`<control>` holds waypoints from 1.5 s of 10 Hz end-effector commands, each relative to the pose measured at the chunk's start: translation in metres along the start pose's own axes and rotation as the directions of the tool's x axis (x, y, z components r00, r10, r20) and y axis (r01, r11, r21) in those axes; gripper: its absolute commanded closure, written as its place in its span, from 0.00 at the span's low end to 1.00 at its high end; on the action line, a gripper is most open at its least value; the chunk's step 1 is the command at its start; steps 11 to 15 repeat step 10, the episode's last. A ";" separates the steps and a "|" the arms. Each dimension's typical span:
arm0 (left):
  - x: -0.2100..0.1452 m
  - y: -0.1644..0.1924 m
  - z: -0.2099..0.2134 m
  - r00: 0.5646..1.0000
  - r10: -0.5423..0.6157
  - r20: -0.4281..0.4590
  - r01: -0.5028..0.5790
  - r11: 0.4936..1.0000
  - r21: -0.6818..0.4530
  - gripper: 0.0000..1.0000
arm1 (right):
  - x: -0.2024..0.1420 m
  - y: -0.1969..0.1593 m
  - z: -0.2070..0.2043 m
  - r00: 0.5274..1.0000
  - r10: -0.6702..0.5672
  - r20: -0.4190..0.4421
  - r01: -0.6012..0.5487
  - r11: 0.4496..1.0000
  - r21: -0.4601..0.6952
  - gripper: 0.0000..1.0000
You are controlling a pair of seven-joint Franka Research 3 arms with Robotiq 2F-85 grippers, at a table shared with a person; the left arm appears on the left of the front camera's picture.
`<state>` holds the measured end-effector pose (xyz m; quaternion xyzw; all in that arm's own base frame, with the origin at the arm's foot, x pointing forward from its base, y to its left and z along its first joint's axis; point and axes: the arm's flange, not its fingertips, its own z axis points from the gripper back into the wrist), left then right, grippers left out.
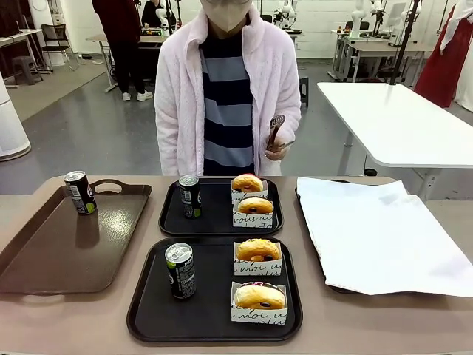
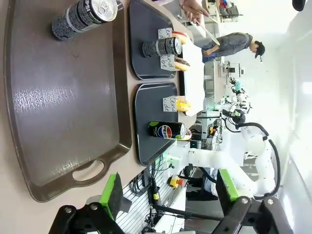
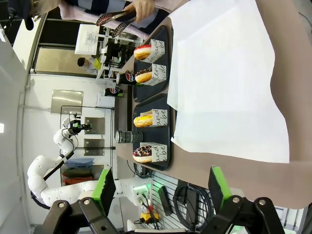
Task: Set up donuts and drinks on trays.
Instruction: Pick up one Pepsi coke from the Handle tray and place it on the Flat Tray without a Pepsi coke.
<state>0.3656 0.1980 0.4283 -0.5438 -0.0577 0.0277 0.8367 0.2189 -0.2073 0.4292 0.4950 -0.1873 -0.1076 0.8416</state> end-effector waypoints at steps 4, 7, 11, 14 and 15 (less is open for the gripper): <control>-0.003 -0.001 -0.007 1.000 -0.002 -0.005 0.002 1.000 -0.006 0.00 | 0.003 0.000 -0.002 1.000 0.014 0.019 -0.015 0.999 0.029 0.00; -0.003 -0.001 -0.007 1.000 -0.002 -0.005 0.002 1.000 -0.006 0.00 | 0.003 0.000 -0.002 1.000 0.014 0.019 -0.015 0.999 0.029 0.00; -0.003 -0.001 -0.007 1.000 -0.002 -0.005 0.002 1.000 -0.006 0.00 | 0.003 0.000 -0.002 1.000 0.014 0.019 -0.015 0.999 0.029 0.00; -0.003 -0.001 -0.007 1.000 -0.002 -0.005 0.002 1.000 -0.006 0.00 | 0.003 0.000 -0.002 1.000 0.014 0.019 -0.015 0.999 0.029 0.00; -0.003 -0.001 -0.007 1.000 -0.002 -0.005 0.002 1.000 -0.006 0.00 | 0.003 0.000 -0.002 1.000 0.014 0.019 -0.015 0.999 0.029 0.00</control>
